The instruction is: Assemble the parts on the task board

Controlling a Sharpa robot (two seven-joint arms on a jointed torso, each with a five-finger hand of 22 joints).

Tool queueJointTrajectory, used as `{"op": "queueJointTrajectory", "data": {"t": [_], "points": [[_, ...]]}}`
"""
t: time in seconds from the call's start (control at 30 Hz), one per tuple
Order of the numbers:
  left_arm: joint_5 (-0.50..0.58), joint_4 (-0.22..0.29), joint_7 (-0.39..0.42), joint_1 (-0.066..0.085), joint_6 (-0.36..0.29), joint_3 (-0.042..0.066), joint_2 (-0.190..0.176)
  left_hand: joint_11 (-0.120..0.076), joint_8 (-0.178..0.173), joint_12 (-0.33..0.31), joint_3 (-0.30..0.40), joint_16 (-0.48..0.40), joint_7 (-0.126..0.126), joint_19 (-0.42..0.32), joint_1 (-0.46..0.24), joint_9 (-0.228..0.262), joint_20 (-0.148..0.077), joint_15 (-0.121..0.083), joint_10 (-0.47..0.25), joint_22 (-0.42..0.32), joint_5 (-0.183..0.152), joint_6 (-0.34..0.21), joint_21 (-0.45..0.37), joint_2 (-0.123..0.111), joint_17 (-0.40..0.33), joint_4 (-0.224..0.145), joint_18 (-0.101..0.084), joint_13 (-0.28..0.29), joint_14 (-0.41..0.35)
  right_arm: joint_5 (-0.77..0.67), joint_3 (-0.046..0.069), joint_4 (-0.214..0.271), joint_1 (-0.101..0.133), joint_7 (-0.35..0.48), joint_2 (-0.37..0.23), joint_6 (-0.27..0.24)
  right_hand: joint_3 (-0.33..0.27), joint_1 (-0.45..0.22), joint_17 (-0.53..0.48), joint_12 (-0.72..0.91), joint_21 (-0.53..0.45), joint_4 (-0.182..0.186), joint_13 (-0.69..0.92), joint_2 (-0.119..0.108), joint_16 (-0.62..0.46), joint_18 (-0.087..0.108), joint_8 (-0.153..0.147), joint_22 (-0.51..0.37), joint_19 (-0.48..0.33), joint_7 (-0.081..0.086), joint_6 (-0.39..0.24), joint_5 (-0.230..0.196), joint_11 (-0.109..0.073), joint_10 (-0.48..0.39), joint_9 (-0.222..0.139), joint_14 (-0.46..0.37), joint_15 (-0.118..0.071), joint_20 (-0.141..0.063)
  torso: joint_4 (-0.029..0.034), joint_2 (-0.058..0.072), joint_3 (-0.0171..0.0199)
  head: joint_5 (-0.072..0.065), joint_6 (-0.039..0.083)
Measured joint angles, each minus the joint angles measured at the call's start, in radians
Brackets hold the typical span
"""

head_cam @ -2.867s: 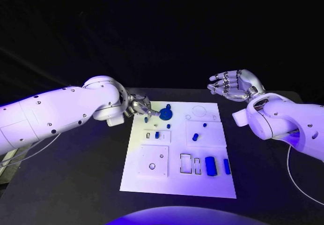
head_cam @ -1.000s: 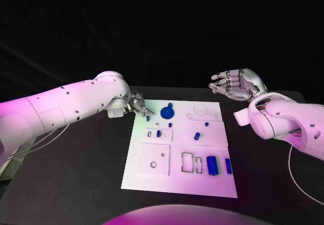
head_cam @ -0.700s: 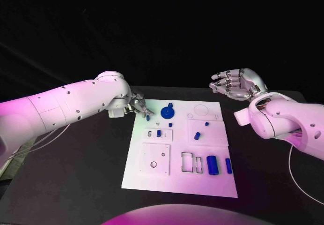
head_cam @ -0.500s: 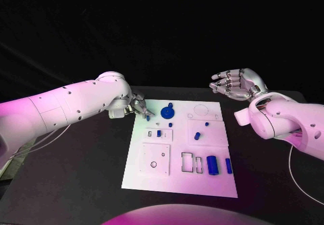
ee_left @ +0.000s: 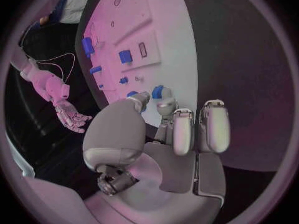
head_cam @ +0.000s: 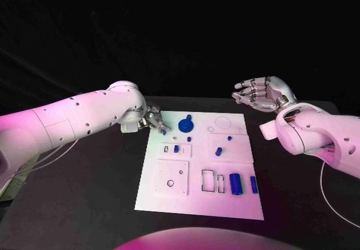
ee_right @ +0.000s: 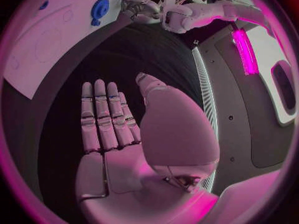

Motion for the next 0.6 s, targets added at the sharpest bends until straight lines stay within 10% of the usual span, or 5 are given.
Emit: {"op": "queueJointTrajectory", "data": {"t": [0.37,0.6], "points": [[0.027,0.0,0.004,-0.002,-0.028,0.0,0.0,-0.005,-0.012,0.0,0.172,0.0,0.006,-0.004,0.172,-0.004,-0.004,0.0,-0.013,-0.005,-0.004,-0.006,-0.004,0.03,0.0,-0.081,0.0,-0.021,0.0,0.0,0.0,-0.003,0.0,0.0,0.002,0.0,0.0,0.0,-0.001,0.0,0.0,0.0,-0.002,0.0,-0.004,0.0,0.0,-0.004,0.0,0.0,0.0,0.0,0.0,0.0,-0.001,0.0,0.0,0.0,0.0005,0.0,-0.0004,0.001,-0.001],[0.068,0.015,0.013,-0.004,-0.07,0.0,-0.012,-0.003,0.046,0.0,0.242,0.0,0.004,-0.004,0.163,0.004,-0.004,0.0,-0.015,-0.003,-0.004,-0.019,-0.004,0.008,0.0,-0.021,0.0,-0.025,0.0,0.002,0.0,-0.004,-0.002,0.001,0.002,0.0,0.0,0.0,-0.001,0.0,0.0,0.0,-0.004,0.0,-0.004,0.0,0.0,-0.004,0.0,0.0,0.0,0.0,0.0,0.0,-0.001,0.0,0.0,0.0,0.0004,-0.001,-0.0006,0.004,-0.001]]}}
